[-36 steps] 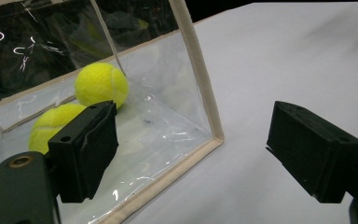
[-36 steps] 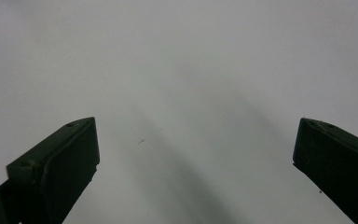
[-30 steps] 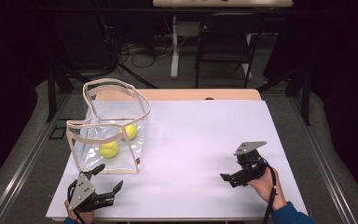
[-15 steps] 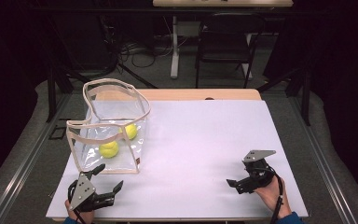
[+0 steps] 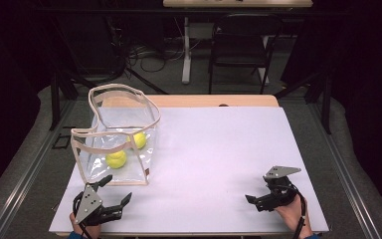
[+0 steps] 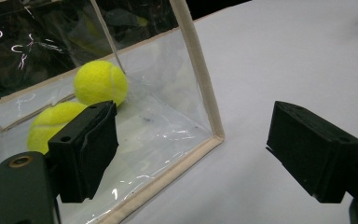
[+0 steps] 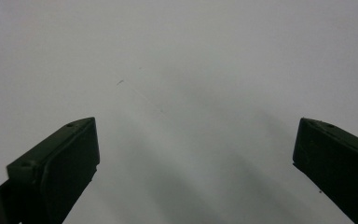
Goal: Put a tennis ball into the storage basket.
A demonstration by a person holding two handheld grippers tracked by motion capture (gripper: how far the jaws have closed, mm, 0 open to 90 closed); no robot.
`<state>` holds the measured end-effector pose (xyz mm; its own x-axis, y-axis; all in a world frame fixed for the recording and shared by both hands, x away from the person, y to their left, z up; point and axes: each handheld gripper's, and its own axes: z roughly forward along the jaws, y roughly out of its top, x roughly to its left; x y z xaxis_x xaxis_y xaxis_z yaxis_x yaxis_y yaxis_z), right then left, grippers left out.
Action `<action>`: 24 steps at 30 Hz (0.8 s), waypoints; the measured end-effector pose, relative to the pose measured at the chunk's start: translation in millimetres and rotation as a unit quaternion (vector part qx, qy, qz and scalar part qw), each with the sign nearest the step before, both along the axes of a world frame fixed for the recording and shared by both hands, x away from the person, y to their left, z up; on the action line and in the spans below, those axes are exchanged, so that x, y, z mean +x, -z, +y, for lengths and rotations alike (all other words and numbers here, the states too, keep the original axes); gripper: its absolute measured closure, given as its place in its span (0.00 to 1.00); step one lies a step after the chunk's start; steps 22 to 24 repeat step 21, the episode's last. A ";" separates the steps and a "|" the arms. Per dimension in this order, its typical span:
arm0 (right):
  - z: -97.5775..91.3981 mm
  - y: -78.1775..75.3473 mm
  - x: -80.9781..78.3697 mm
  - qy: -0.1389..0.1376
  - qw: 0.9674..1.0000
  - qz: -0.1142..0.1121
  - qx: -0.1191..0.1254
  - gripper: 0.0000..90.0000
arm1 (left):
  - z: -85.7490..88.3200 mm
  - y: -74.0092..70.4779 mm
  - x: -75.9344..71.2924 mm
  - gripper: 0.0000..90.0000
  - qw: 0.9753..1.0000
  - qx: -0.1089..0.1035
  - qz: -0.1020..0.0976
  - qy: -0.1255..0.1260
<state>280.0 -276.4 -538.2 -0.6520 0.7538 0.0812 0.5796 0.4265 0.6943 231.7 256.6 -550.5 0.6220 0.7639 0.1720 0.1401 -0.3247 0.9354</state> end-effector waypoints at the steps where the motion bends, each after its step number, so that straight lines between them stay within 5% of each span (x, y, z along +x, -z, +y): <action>1: -0.5 1.0 -0.2 0.000 1.000 0.000 0.000 0.00 | -0.1 0.1 0.1 0.18 1.000 0.000 0.000 0.000; 11: -9.0 12.5 -3.8 0.019 1.000 -0.003 0.017 0.00 | -0.7 0.6 0.6 0.18 1.000 0.004 0.002 0.001; 24: -7.7 16.4 -5.0 0.012 1.000 -0.003 0.016 0.00 | -1.5 0.8 1.3 0.18 1.000 0.007 0.004 0.002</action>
